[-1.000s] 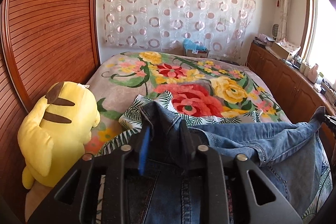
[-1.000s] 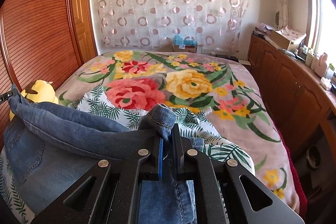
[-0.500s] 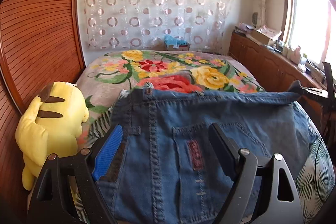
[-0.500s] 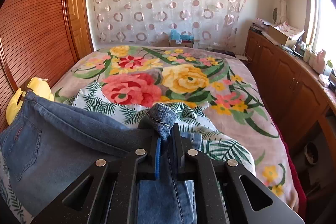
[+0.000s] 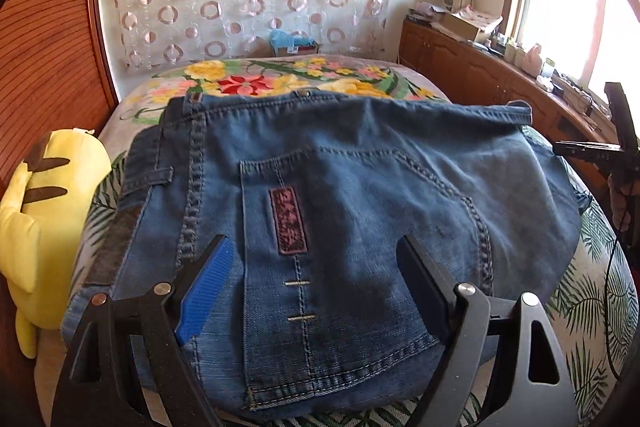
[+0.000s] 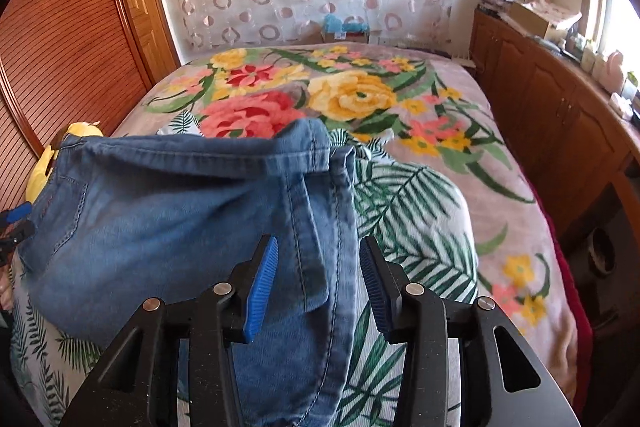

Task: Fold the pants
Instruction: 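Grasp the folded hem edge of the jeans with the right tool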

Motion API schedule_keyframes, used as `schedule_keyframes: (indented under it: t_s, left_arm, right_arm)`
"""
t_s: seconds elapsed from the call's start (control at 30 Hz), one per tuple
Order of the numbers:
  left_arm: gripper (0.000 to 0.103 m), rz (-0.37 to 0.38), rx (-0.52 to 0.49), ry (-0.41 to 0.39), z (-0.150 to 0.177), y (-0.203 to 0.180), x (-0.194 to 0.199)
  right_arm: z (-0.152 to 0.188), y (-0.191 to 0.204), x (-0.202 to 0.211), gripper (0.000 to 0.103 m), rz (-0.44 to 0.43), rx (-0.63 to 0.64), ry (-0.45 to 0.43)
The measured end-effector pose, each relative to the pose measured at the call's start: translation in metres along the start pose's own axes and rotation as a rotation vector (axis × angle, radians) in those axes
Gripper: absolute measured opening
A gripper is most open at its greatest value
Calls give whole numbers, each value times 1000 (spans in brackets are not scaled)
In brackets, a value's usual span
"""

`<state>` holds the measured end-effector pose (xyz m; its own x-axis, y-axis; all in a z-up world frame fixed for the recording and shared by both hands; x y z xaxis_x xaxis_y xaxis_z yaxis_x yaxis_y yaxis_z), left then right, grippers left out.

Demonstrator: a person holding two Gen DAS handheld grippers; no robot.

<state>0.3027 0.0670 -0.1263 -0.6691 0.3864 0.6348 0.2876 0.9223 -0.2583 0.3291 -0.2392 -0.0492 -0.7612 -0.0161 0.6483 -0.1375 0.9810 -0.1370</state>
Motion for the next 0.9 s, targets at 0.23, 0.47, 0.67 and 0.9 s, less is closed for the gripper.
schedule_keyframes:
  t_s: [0.23,0.47,0.67,0.9]
  left_arm:
    - [84,12,6,21,5,2,-3]
    - [84,4,1,26,5,2,-7]
    - [84,5,0,24,5,0,-6]
    - [84,0,-5,21,6,0,-4]
  right_arm:
    - [3,8,-9,44,-30,46,78]
    - [-6,-4,28,7,-40,38,17]
    - [14,-28,89,7,-1,8,-44]
    - [53,-29,66,9,26,10,60]
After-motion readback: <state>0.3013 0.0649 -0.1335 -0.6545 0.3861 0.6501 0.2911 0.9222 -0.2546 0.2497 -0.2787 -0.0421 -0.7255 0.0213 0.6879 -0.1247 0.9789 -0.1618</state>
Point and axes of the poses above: each gripper's, at about its wrist camera, not at the fingertips, and x roughly against the way its jaws point, y to its left, z to its underside, the point moved 5 cm from there along -x, roughly the way its jaws point, and after that the axes turned 15 degrees about z, right-handed, at the moved point
